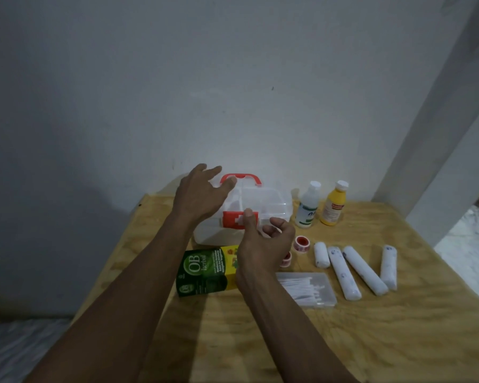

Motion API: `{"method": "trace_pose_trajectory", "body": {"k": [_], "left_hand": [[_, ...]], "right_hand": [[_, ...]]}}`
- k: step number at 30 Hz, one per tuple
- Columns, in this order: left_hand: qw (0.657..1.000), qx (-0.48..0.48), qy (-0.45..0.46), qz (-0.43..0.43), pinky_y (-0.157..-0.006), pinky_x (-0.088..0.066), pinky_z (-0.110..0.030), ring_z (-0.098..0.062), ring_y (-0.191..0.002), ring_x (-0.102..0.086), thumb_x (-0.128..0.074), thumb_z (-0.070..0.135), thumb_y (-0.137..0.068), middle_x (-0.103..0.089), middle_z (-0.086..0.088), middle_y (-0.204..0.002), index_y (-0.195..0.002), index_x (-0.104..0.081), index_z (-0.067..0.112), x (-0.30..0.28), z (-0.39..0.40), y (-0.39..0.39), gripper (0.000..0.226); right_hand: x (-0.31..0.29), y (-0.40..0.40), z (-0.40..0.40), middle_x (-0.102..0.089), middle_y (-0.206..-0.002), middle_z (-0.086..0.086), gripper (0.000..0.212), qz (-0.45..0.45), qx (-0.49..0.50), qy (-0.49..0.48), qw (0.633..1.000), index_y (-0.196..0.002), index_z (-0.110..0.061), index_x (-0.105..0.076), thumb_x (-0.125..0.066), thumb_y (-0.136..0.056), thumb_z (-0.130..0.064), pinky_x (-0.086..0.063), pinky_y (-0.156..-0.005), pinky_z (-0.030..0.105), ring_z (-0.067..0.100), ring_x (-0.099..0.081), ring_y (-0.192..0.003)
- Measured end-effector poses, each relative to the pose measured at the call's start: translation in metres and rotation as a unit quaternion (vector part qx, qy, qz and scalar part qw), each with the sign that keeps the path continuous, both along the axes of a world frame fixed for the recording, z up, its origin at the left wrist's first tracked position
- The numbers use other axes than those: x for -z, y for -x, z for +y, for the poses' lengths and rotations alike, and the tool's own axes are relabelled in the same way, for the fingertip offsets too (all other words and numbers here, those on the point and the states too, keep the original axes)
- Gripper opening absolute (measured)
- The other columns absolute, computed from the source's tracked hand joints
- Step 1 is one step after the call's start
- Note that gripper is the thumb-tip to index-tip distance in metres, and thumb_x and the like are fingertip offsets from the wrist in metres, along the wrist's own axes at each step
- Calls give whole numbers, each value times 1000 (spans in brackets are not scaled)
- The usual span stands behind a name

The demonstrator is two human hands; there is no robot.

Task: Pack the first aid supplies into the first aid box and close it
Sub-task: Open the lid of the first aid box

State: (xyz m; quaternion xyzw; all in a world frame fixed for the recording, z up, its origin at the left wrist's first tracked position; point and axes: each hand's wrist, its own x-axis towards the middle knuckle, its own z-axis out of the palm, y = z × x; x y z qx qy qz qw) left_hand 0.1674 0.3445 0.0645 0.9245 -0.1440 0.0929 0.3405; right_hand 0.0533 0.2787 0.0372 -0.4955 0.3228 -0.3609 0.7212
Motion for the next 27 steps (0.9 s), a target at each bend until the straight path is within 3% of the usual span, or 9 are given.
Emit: {"method": "trace_pose_trajectory", "body": {"k": [4, 10, 15, 19, 22, 25, 27], "left_hand": [[1000, -1, -13, 2, -114, -21, -47, -25, -144, -26, -41, 64, -90, -28, -1, -157, -142, -42, 32, -2, 0, 0, 61], [1000, 10, -20, 0, -115, -20, -46, -25, -144, -26, -42, 63, -90, -29, -2, -157, -142, -43, 31, -5, -6, 0, 61], [1000, 4, -12, 2, -115, -20, -46, -26, -143, -27, -43, 63, -89, -30, -3, -156, -142, -45, 31, -2, 2, -3, 62], [1000, 4, -14, 1, -115, -20, -46, -26, -143, -27, -42, 64, -90, -30, -3, -157, -142, -44, 31, -3, 1, -2, 61], [1000, 6, -17, 1, -115, -19, -46, -26, -144, -27, -42, 63, -90, -30, -2, -157, -142, -44, 32, -3, 2, -1, 60], [1000, 5, -16, 1, -115, -20, -47, -26, -144, -26, -41, 63, -90, -29, -2, -157, -142, -44, 32, -4, 1, 0, 60], [1000, 7, -11, 2, -115, -20, -47, -26, -144, -27, -42, 63, -90, -30, -2, -157, -142, -44, 32, -4, 2, 0, 60]], "right_hand": [[3, -1, -4, -50, -83, -3, 34, -10, -6, 12, 1000, -93, -19, -47, -79, -80, -20, -44, -57, 3, 3, -50, -68], [3, -2, -9, -52, -78, -1, 31, -26, 0, 3, 1000, -85, -19, -48, -78, -80, -16, -44, -65, 16, 7, -51, -66], [0, -3, -4, -59, -86, -5, 30, -32, -16, 51, 998, -98, -23, -52, -77, -82, -16, -46, -61, 11, 6, -59, -75], [5, 6, -9, -60, -106, -5, 30, -34, -44, 149, 987, -105, -27, -61, -78, -81, -22, -52, -72, 11, 4, -62, -93], [3, 17, -19, -57, -113, -6, 35, -22, -107, 240, 965, -108, -23, -68, -81, -76, -28, -54, -80, 15, 4, -62, -96], [2, 20, -34, -55, -115, -7, 43, -10, -141, 348, 927, -114, -15, -70, -84, -74, -25, -54, -81, 14, 4, -61, -93], [2, 16, -45, -58, -111, 1, 37, -27, -127, 447, 885, -110, -9, -73, -82, -76, -18, -53, -81, 15, 5, -61, -86]]}}
